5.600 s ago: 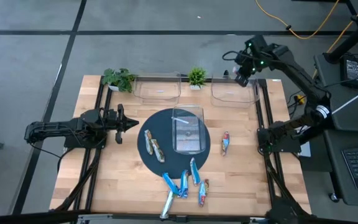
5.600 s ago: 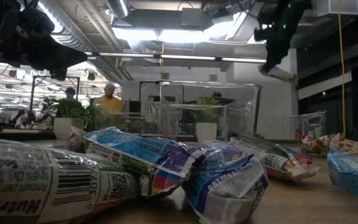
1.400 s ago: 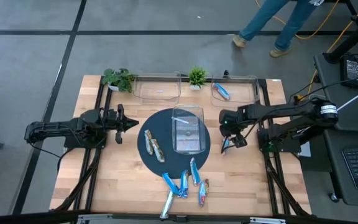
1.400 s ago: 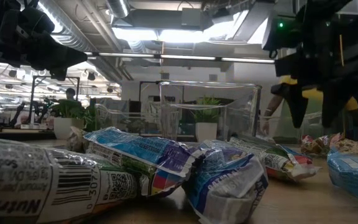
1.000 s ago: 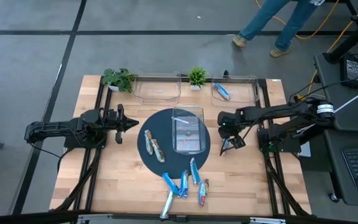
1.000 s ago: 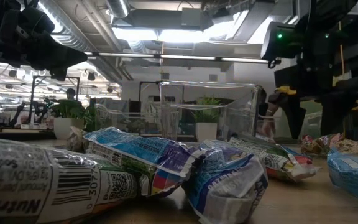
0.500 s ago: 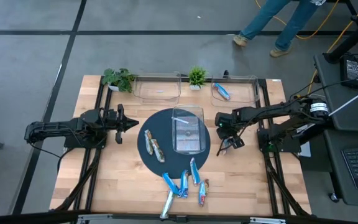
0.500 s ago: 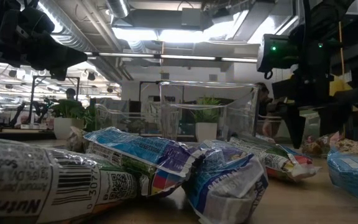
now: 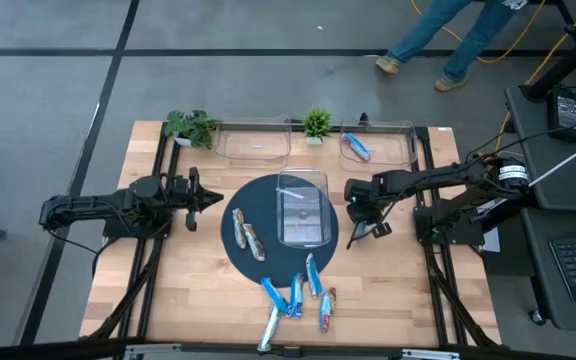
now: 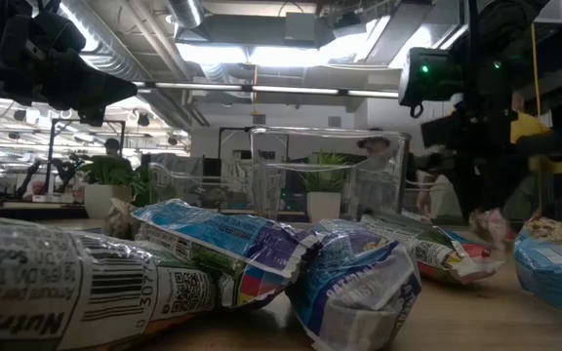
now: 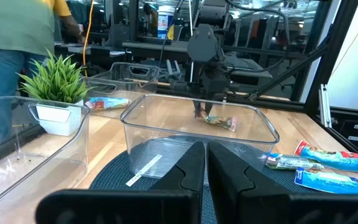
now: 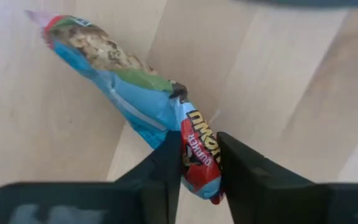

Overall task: Pick and place Granola Bars by type
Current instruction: Put the red granola bar into the top right transparent bin

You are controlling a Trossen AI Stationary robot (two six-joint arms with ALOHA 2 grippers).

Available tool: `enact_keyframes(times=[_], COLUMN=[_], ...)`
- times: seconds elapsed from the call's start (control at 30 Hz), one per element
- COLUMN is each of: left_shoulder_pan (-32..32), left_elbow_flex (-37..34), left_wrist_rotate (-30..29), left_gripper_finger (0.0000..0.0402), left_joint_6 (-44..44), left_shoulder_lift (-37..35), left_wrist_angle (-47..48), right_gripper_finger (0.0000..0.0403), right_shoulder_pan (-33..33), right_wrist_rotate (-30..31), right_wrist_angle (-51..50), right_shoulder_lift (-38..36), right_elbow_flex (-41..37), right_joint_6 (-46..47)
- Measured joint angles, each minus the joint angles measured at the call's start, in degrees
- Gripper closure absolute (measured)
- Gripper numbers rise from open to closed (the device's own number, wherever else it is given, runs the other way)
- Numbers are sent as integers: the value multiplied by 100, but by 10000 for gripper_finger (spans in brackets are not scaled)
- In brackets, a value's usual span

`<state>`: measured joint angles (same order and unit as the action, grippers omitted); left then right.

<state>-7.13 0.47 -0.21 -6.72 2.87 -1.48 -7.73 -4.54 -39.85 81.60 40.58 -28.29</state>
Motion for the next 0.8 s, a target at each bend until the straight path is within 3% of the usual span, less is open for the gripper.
enact_keyframes(times=[0.23, 0.4, 0.8], left_shoulder_pan=[1, 1, 1], left_elbow_flex=[0, 0, 0], left_wrist_rotate=[0, 0, -15], left_gripper_finger=[389, 391, 389], left_joint_6=[0, 0, 0], left_shoulder_lift=[-1, 0, 0], left_wrist_angle=[0, 0, 0], right_gripper_finger=[352, 361, 364], right_shoulder_pan=[-4, -17, -499], right_wrist_rotate=[2, 25, 143], right_wrist_angle=[-764, -1348, -1700], right_shoulder_lift=[0, -90, -1225], right_elbow_flex=[952, 1580, 1644], right_joint_6=[-37, 90, 1147])
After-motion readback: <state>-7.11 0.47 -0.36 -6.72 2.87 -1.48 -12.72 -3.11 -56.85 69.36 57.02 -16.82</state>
